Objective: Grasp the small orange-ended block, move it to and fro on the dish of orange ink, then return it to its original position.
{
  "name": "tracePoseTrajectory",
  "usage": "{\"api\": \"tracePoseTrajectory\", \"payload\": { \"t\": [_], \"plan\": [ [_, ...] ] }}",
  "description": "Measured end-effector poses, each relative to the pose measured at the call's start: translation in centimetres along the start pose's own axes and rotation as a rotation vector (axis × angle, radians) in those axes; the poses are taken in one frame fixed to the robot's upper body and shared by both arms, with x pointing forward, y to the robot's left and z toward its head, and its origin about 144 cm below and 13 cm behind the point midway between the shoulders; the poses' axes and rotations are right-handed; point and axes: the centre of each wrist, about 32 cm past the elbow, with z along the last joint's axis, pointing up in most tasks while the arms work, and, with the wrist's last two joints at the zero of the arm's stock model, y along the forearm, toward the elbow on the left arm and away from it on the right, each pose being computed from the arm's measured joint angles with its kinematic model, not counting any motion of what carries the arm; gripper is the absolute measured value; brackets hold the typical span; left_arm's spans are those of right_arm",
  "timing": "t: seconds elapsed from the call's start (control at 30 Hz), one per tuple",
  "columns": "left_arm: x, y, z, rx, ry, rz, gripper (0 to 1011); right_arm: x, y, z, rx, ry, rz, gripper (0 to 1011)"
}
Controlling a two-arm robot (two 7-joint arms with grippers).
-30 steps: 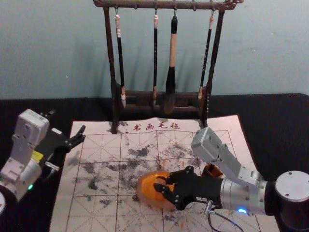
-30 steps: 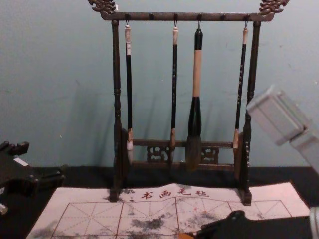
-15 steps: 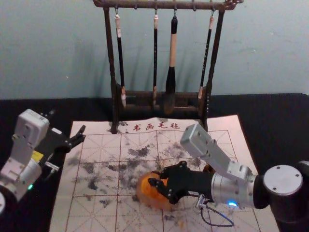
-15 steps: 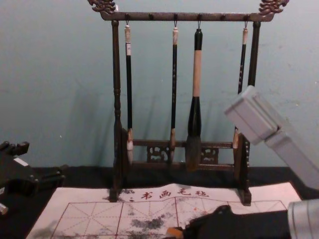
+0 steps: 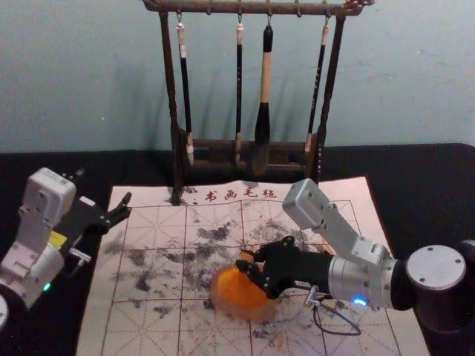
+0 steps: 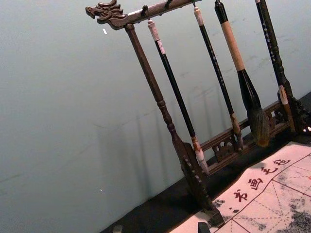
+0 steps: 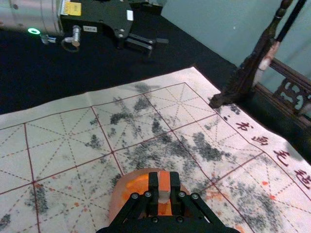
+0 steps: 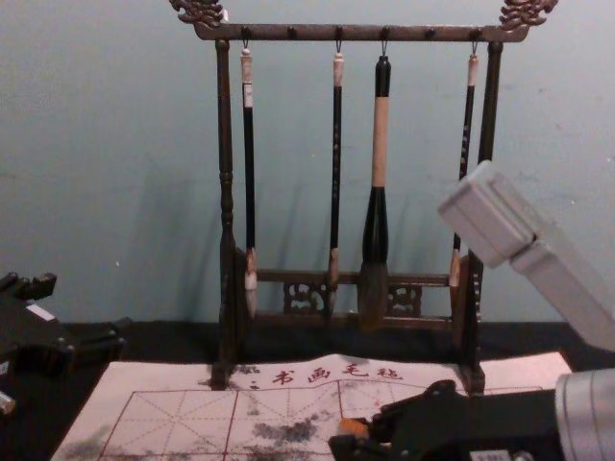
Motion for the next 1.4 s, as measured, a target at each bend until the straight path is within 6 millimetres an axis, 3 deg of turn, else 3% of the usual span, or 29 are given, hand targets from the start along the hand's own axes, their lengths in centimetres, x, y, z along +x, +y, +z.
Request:
{"api": "tracePoseTrajectory", "payload": {
  "t": [0.7,1.4],
  "plan": [
    [0.0,0.0,0.0,0.000,0.000,0.000,1001,-0.5,-2.5,-0.9,-0.003,0.029,0.009,100],
    [0.0,0.0,0.0,0.000,0.000,0.000,1001,-1.5,-1.1,0.0,0.001,0.003,0.071,100]
  ]
}}
